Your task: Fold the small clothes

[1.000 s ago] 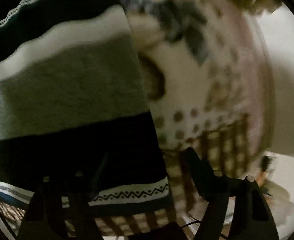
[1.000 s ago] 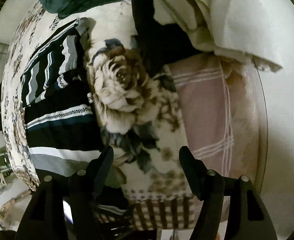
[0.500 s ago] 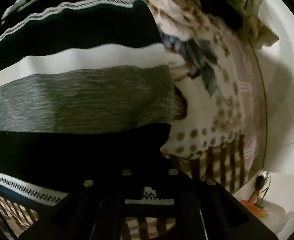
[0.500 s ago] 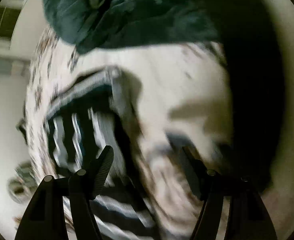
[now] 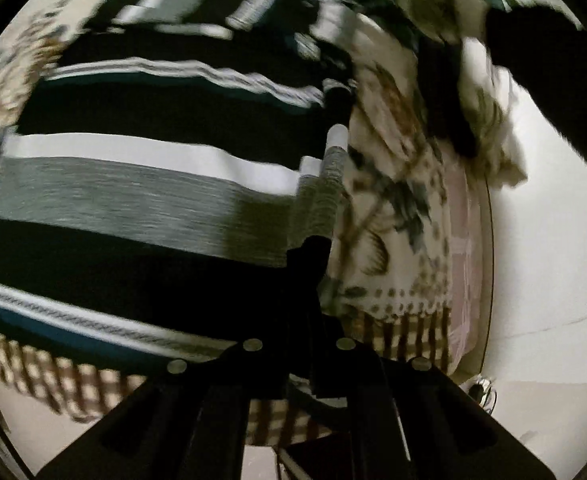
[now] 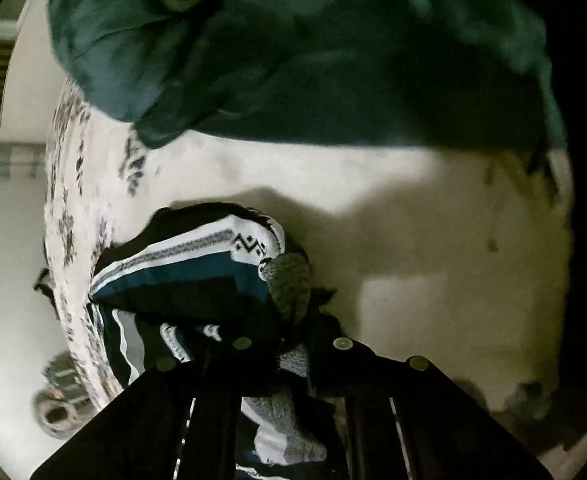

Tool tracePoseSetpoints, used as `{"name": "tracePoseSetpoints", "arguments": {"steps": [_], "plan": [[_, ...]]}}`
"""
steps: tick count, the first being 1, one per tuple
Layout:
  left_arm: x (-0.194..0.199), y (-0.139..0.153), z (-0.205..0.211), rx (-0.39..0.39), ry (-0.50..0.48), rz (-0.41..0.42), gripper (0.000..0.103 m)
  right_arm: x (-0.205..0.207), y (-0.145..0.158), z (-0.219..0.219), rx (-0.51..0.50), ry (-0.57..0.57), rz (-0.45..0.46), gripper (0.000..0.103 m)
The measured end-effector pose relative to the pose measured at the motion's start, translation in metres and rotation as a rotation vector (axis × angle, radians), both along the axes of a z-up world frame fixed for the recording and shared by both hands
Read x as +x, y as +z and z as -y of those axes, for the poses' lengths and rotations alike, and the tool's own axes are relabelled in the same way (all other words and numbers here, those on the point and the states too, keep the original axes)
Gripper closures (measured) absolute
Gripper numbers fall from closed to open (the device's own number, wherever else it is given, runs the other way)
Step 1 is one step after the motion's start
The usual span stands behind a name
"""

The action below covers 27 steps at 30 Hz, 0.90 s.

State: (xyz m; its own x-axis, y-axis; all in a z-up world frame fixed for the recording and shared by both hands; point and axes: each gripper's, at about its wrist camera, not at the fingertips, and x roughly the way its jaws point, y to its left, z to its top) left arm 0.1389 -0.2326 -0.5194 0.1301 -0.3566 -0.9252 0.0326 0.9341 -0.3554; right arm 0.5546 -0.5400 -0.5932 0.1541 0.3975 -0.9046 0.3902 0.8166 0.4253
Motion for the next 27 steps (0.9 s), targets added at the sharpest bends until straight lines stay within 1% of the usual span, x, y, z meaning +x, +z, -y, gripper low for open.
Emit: {"name": "tracePoseSetpoints", "arguments": {"steps": [2,3,6,9,10,11,12,13,16,17,20,23,27], "plan": [[-0.003,0.01,-0.032,-0.011,0.058,0.005,0.099,0.006,0.024,-0.014,-0.039,0.029,0.019,0.094],[-0.004,0.012,-0.042,-0.012,0.079,0.007,0.099,0.009,0.035,-0.02,-0.05,0.038,0.028,0.094],[-0.008,0.021,-0.086,-0.025,0.166,0.018,0.099,0.023,0.072,-0.056,-0.09,0.089,0.057,0.095],[-0.012,0.026,-0.128,-0.03,0.243,0.033,0.099,0.042,0.105,-0.113,-0.131,0.16,0.083,0.095],[-0.013,0.025,-0.143,-0.039,0.274,0.031,0.099,0.046,0.112,-0.126,-0.139,0.175,0.088,0.095],[-0.014,0.024,-0.154,-0.048,0.297,0.028,0.099,0.054,0.12,-0.155,-0.153,0.201,0.094,0.095],[-0.015,0.023,-0.169,-0.06,0.322,0.027,0.099,0.057,0.125,-0.17,-0.162,0.217,0.098,0.095],[-0.016,0.022,-0.18,-0.069,0.342,0.025,0.099,0.063,0.128,-0.194,-0.176,0.235,0.101,0.095],[-0.02,0.012,-0.212,-0.089,0.396,0.019,0.099,0.081,0.128,-0.267,-0.218,0.283,0.097,0.095],[-0.02,0.007,-0.223,-0.099,0.41,0.013,0.099,0.088,0.125,-0.298,-0.244,0.307,0.092,0.095],[-0.021,-0.012,-0.259,-0.127,0.459,-0.018,0.099,0.1,0.109,-0.359,-0.302,0.346,0.079,0.095],[-0.024,-0.028,-0.298,-0.154,0.512,-0.05,0.1,0.108,0.086,-0.416,-0.355,0.377,0.056,0.095],[-0.03,-0.043,-0.34,-0.154,0.55,-0.084,0.102,0.116,0.059,-0.469,-0.41,0.422,0.038,0.096]]}}
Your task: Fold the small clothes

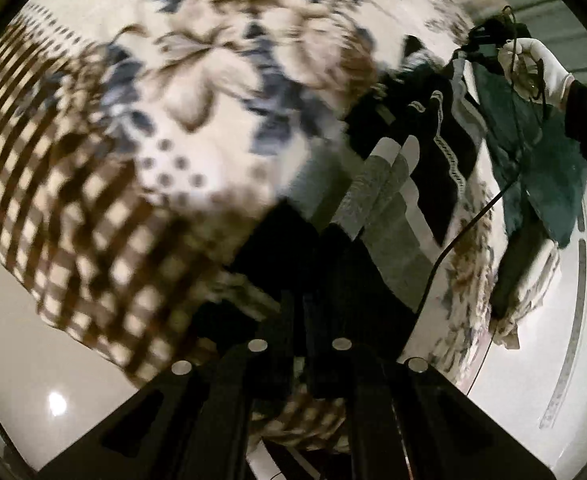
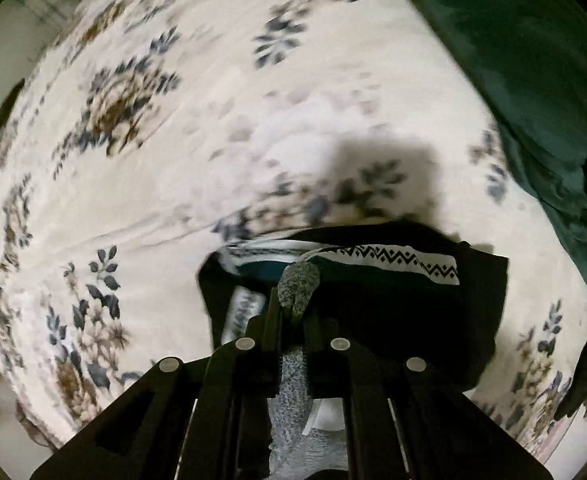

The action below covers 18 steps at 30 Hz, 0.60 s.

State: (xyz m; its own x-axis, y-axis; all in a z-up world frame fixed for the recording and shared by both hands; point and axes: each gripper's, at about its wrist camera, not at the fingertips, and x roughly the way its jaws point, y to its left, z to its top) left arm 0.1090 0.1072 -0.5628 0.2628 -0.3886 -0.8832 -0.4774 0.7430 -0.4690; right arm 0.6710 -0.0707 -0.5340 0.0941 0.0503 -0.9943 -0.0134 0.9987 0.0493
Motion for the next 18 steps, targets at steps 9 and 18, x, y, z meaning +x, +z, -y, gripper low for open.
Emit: {"name": "tracePoseSetpoints", "arguments": {"steps": [9,18], "plan": [[-0.001,-0.044,-0.061,-0.071,0.047,-0.087,0.101,0.014,-0.062,-0.054,-0.103,0.015,-0.11,0.092],[0.083,-0.024,-0.069,-0.067,-0.081,0.034,0.052,-0.065,-0.001,-0.01,0.196,-0.017,-0.065,0.038]]}}
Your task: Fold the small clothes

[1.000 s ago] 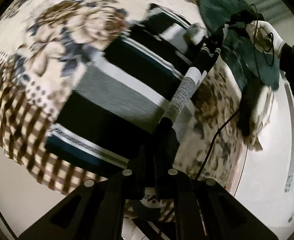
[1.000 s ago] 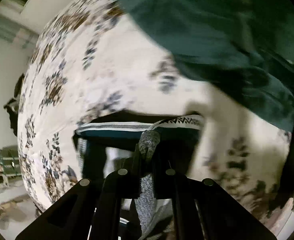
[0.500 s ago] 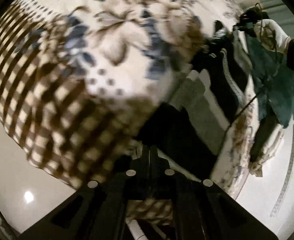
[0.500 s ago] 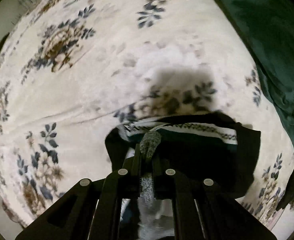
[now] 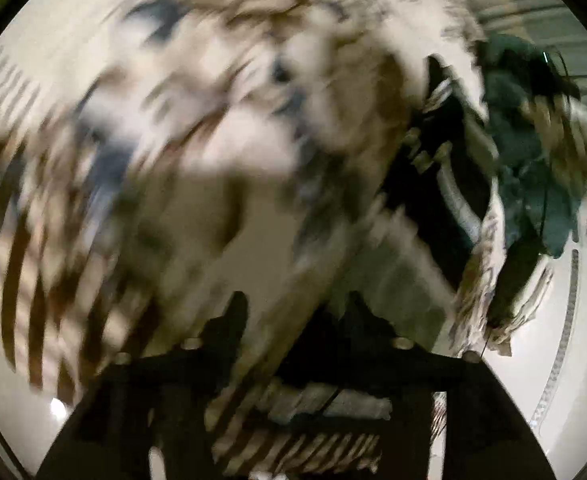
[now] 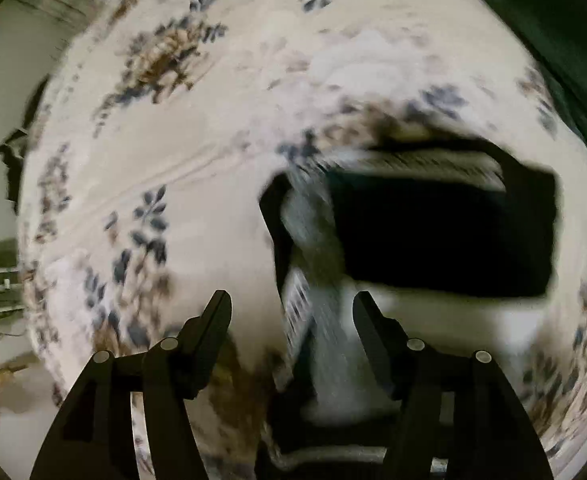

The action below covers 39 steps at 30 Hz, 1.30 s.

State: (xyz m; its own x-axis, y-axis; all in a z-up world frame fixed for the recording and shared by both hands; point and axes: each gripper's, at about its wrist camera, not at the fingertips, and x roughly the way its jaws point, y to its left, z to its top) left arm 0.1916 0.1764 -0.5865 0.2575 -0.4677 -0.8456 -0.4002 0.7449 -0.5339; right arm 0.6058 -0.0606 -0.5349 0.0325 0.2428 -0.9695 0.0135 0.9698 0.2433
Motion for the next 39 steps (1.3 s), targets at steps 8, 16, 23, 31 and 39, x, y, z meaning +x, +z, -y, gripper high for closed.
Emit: {"name": "tracePoseSetpoints", "arguments": {"steps": [8,16,23,31,39], "plan": [[0.19,0.029,0.053,-0.021,-0.22,0.22,0.051,-0.068,0.006,0.152,0.019,-0.297,0.076,0.035],[0.363,-0.024,0.11,-0.154,-0.231,0.089,0.051,-0.031,-0.047,0.209,0.138,-0.435,0.135,0.035],[0.408,-0.024,0.154,0.087,-0.368,0.131,0.088,0.018,-0.073,0.217,0.148,-0.462,0.146,0.07],[0.411,-0.036,0.124,0.066,-0.284,0.155,0.089,0.038,-0.064,0.205,0.057,-0.362,0.184,0.097],[0.407,-0.021,0.114,-0.021,-0.296,0.137,0.073,0.036,-0.077,0.206,0.092,-0.315,0.058,0.078]]}}
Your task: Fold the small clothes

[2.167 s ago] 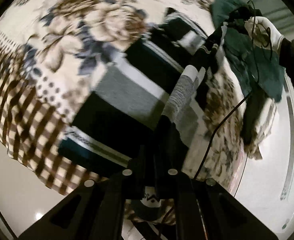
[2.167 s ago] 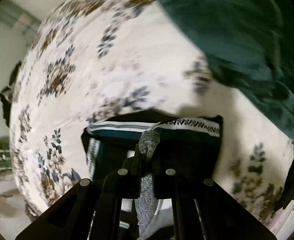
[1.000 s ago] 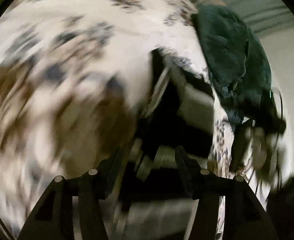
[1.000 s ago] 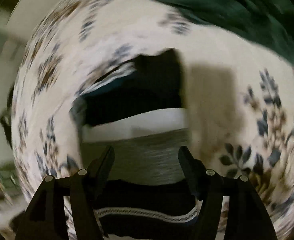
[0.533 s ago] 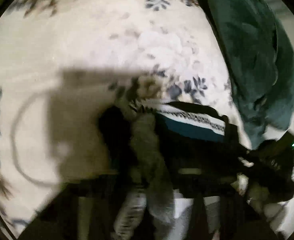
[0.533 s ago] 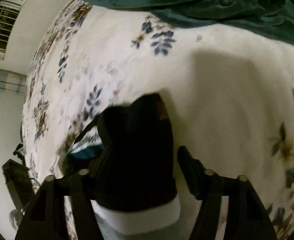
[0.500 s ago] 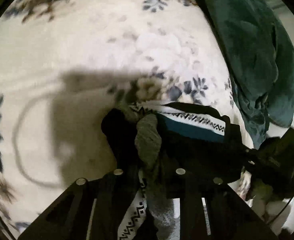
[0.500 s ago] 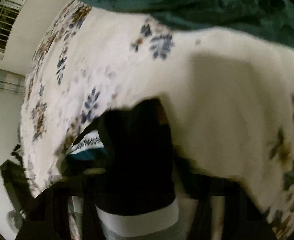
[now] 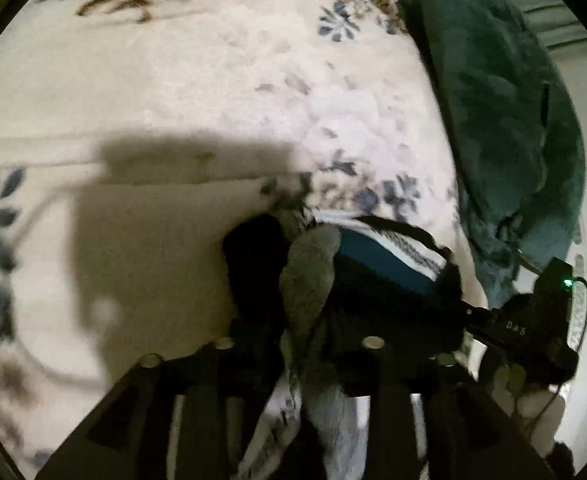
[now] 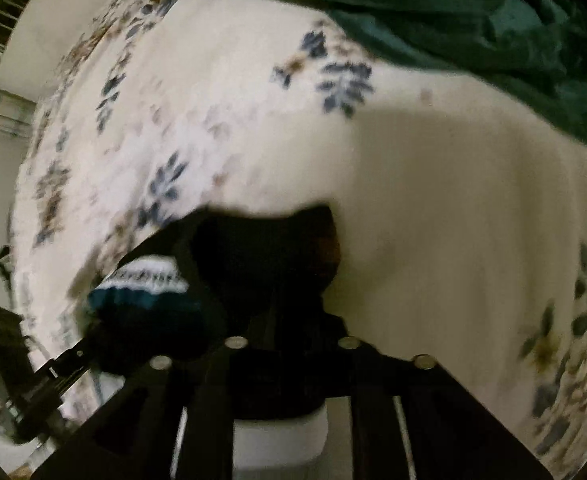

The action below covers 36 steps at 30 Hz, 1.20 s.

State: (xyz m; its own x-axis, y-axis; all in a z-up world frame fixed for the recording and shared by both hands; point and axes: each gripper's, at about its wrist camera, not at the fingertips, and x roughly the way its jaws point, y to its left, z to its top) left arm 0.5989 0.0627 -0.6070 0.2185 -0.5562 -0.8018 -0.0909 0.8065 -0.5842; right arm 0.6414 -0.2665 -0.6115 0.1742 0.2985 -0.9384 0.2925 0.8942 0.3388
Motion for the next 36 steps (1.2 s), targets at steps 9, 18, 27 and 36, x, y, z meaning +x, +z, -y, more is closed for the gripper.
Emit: {"name": "tracePoseSetpoints", "arguments": {"steps": [9,18,27,36], "plan": [[-0.136,0.073,-0.03,-0.026,-0.108,0.019,0.043,-0.159,0.043,0.043,0.18,-0.001,-0.055,0.046],[-0.316,0.028,-0.038,0.048,-0.131,-0.306,0.043,-0.38,0.018,0.028,0.213,-0.021,-0.385,0.046],[-0.385,-0.003,-0.007,0.134,-0.114,-0.241,0.094,-0.469,-0.062,-0.032,0.222,-0.005,-0.542,0.046],[-0.41,-0.01,-0.031,0.101,-0.061,-0.223,0.095,-0.496,-0.072,-0.053,0.253,-0.071,-0.526,0.095]]}}
